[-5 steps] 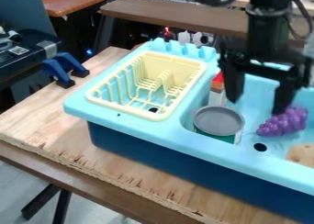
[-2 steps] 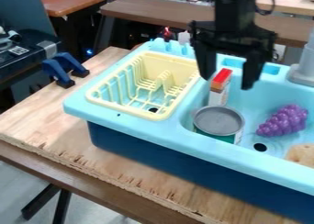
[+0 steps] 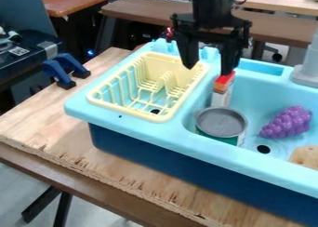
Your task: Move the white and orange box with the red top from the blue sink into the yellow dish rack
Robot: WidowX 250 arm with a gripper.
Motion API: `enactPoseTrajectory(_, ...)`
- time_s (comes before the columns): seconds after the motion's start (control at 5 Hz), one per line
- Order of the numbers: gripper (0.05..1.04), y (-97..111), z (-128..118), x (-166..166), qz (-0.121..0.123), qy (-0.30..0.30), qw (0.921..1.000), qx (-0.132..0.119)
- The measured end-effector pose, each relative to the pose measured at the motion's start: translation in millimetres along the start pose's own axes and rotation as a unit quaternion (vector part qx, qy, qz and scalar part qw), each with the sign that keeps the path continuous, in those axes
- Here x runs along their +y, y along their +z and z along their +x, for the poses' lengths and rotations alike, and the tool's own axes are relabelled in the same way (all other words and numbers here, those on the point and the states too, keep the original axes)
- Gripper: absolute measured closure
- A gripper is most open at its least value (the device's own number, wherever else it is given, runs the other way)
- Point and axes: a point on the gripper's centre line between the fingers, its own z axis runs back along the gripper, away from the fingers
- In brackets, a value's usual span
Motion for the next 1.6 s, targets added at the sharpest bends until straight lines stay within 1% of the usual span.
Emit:
enactPoseTrajectory(0.2, 0.078, -7.6, 4.1, 4.8, -0.012, 0.0, 0.9999, -0.001)
enactPoseTrajectory(0.4, 0.078, -26.6, 12.9, 8.9, -0.024, -0.001, 0.9997, 0.011)
enactPoseTrajectory(0.6, 0.078, -35.0, 20.1, 11.9, -0.026, -0.001, 0.9995, 0.018)
enactPoseTrajectory(0.8, 0.078, -41.3, 27.0, 15.2, -0.033, 0.0, 0.9992, 0.024)
enactPoseTrajectory(1.2, 0.078, -47.9, 38.9, 13.8, -0.039, -0.002, 0.9989, 0.028)
enactPoseTrajectory(1.4, 0.078, -50.1, 42.2, 12.1, -0.037, -0.003, 0.9988, 0.033)
enactPoseTrajectory(1.6, 0.118, -51.3, 42.9, 9.4, -0.036, -0.005, 0.9987, 0.036)
